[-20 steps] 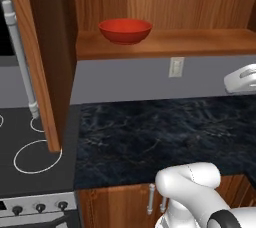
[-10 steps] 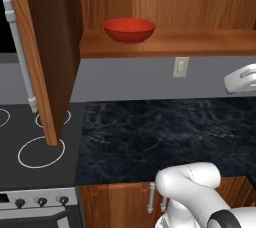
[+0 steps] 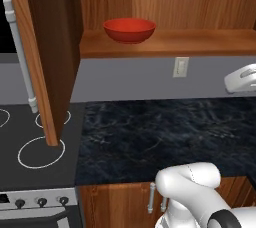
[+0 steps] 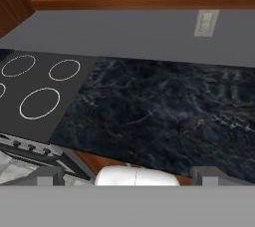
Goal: Move the bowls from the cabinet to the plates on the dining table.
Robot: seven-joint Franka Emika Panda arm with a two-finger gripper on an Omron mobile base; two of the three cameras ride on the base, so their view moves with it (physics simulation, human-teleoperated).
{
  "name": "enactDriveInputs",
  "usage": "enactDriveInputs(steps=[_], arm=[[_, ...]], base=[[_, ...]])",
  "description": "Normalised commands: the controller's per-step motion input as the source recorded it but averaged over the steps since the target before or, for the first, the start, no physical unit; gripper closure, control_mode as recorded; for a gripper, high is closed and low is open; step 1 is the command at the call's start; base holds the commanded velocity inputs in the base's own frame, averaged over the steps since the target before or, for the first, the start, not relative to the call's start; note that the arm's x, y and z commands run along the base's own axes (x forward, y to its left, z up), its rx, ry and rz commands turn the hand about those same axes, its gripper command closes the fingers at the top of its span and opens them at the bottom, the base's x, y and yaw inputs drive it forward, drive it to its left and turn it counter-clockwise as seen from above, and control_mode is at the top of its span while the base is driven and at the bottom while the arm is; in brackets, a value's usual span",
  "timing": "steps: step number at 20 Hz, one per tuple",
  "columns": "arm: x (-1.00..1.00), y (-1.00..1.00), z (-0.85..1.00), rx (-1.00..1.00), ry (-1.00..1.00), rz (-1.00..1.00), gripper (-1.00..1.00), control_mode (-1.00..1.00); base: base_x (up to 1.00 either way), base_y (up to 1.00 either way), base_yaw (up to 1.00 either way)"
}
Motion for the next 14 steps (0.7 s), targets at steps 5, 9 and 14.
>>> enactDriveInputs(steps=[5,9,14], arm=[[0.21,0.0,-0.11,0.01,-0.01,0.01,-1.0,-1.0],[0.34,0.15,0.01,0.01,0.01,-0.04,-1.0,-1.0],[0.15,0.13,0.02,0.1,-0.04,-0.08,-1.0,-1.0]], base=[[0.38,0.0,0.02],[0.0,0.0,0.0],[0.0,0.0,0.0]])
